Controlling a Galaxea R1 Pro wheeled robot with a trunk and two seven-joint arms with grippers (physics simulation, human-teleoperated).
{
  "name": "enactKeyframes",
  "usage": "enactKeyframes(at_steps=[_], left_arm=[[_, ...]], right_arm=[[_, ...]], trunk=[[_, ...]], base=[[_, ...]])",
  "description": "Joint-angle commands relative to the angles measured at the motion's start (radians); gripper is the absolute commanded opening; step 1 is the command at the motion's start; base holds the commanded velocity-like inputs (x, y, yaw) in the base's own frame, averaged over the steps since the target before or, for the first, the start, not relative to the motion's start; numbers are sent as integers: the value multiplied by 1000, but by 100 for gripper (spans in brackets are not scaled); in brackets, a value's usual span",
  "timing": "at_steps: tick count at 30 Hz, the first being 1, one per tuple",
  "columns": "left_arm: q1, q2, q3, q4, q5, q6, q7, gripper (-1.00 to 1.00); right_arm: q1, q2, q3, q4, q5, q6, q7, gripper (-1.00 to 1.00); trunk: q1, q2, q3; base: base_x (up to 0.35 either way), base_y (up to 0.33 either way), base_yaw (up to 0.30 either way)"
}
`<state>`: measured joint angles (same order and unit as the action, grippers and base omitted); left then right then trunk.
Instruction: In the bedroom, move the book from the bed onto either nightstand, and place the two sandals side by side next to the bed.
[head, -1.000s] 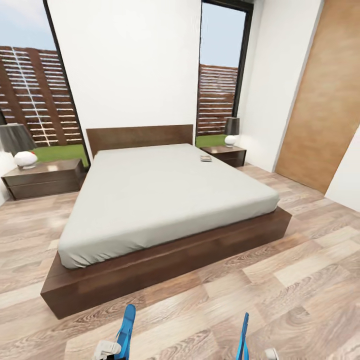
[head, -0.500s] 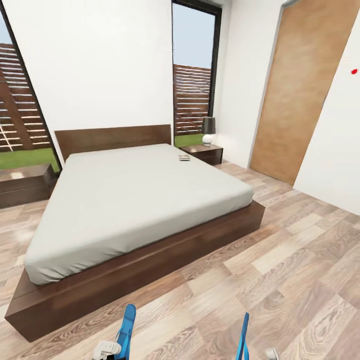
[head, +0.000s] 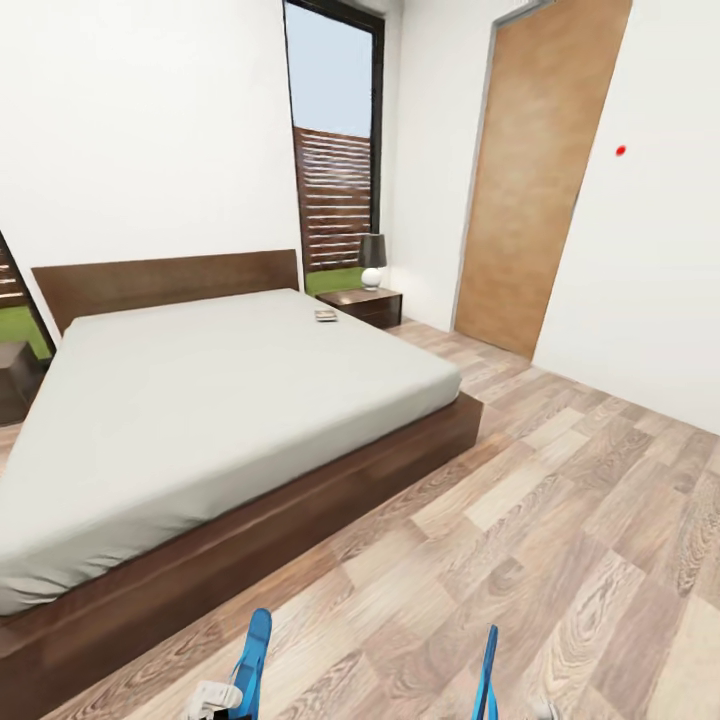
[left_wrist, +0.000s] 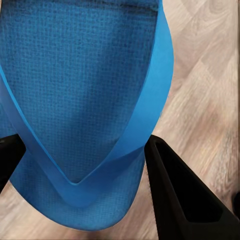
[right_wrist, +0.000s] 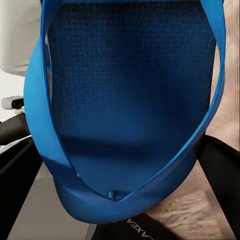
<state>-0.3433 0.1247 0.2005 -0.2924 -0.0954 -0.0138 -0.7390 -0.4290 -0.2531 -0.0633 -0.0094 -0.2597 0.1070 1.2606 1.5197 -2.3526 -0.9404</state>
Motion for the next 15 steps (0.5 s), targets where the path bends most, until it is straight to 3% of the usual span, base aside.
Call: enactKeyframes(at_steps=[1, 15], left_arm=[[0, 0, 8, -1, -12, -3, -7, -100], [0, 0, 8, -1, -12, -3, -7, -100]], right_arm=[[-1, 0, -6, 0, 2, 11, 3, -100], [-1, 0, -7, 0, 2, 11, 3, -100]], trunk=[[0, 0, -1], [0, 0, -1]], base=[[0, 0, -284], [0, 0, -284]])
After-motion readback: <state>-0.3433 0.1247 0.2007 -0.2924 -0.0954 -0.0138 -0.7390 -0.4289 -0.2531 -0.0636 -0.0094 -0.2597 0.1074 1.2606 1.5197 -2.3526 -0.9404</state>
